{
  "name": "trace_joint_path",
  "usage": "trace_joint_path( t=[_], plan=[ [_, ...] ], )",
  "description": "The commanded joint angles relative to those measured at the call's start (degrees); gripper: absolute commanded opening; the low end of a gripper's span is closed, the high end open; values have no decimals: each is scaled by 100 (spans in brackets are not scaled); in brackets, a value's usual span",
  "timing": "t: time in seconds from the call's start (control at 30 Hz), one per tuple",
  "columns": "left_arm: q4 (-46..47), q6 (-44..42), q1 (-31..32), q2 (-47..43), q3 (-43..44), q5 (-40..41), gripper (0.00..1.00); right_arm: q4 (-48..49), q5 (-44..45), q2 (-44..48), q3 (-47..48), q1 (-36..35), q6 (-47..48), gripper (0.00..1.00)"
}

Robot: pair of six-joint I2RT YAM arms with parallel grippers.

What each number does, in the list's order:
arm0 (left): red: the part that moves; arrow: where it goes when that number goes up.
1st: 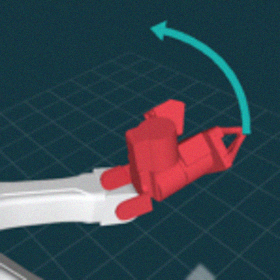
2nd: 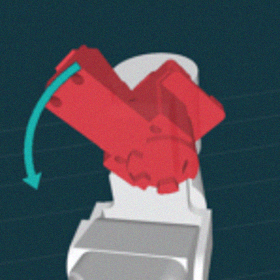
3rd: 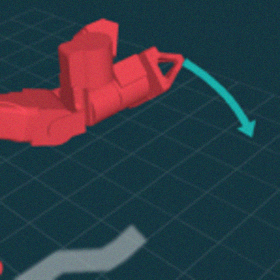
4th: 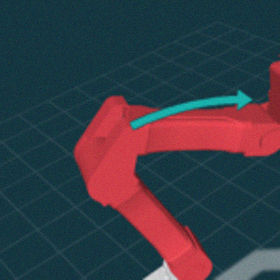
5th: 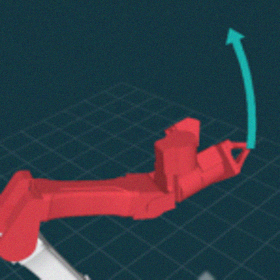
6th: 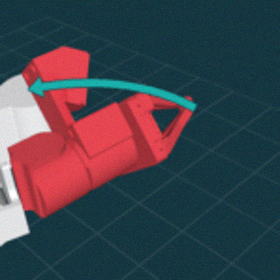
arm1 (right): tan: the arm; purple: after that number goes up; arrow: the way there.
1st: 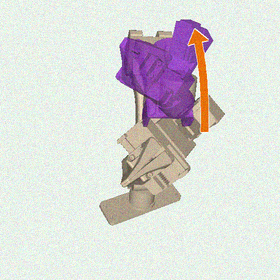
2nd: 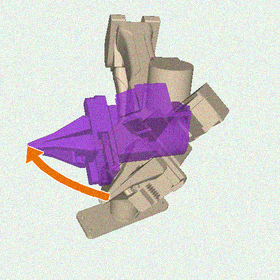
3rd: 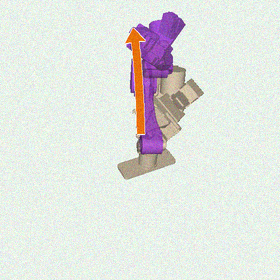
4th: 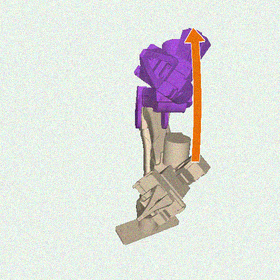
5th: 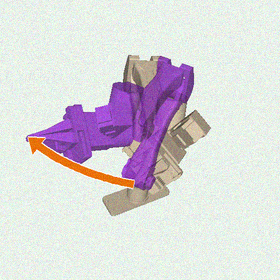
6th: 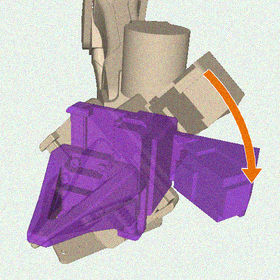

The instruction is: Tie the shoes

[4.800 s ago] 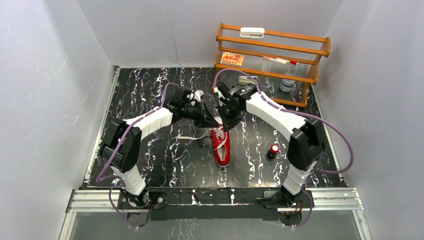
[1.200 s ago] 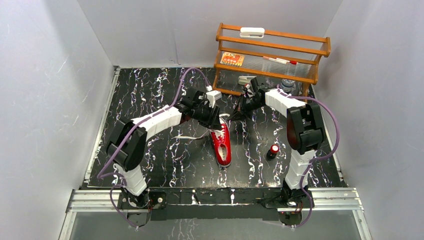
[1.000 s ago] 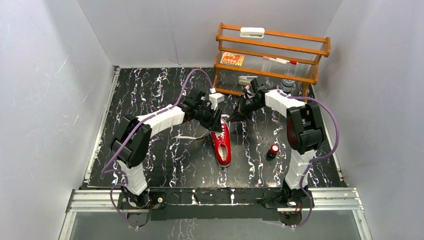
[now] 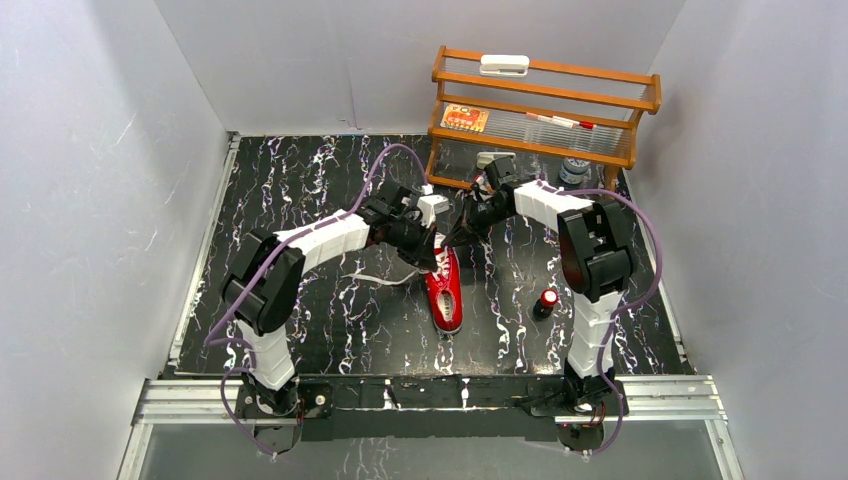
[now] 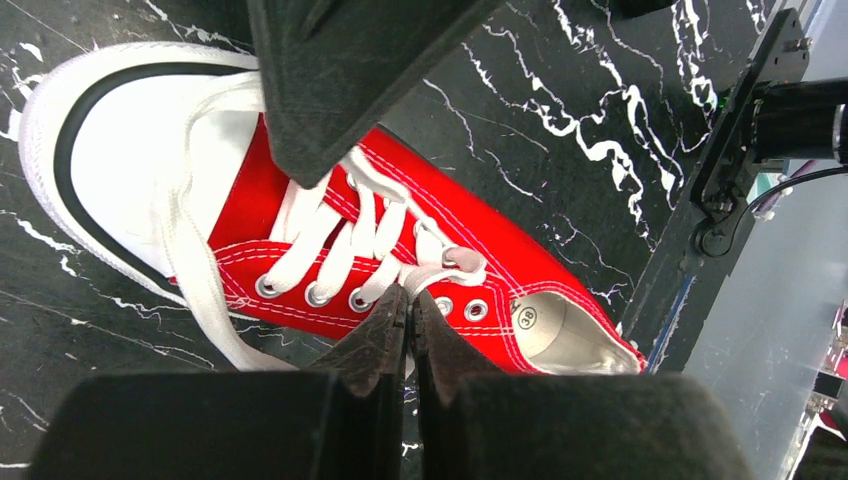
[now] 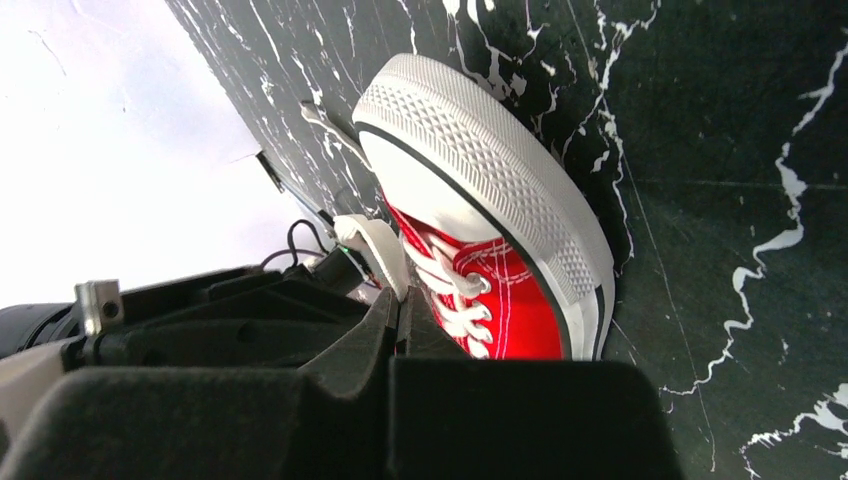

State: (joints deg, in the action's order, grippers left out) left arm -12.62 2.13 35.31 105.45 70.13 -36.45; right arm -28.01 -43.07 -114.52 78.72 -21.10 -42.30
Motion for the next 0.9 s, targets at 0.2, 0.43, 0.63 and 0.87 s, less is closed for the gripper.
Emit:
trace_joint_path(
  t=[0.2,0.43,0.63,0.87],
  plan=[
    [-83,97,-7,-864,-34,-127,0,-62,214,-270,445,-260,130,0],
    [-104,171,-8,-755,44,-142,0,-110,-11,-119,262,-427,82,0],
    [-179,169,-7,-711,84,-89,0,-222,-300,272,-111,-425,28,0],
    [-267,188,-5,-657,129,-32,0,-542,-483,618,-362,-419,250,0]
  ],
)
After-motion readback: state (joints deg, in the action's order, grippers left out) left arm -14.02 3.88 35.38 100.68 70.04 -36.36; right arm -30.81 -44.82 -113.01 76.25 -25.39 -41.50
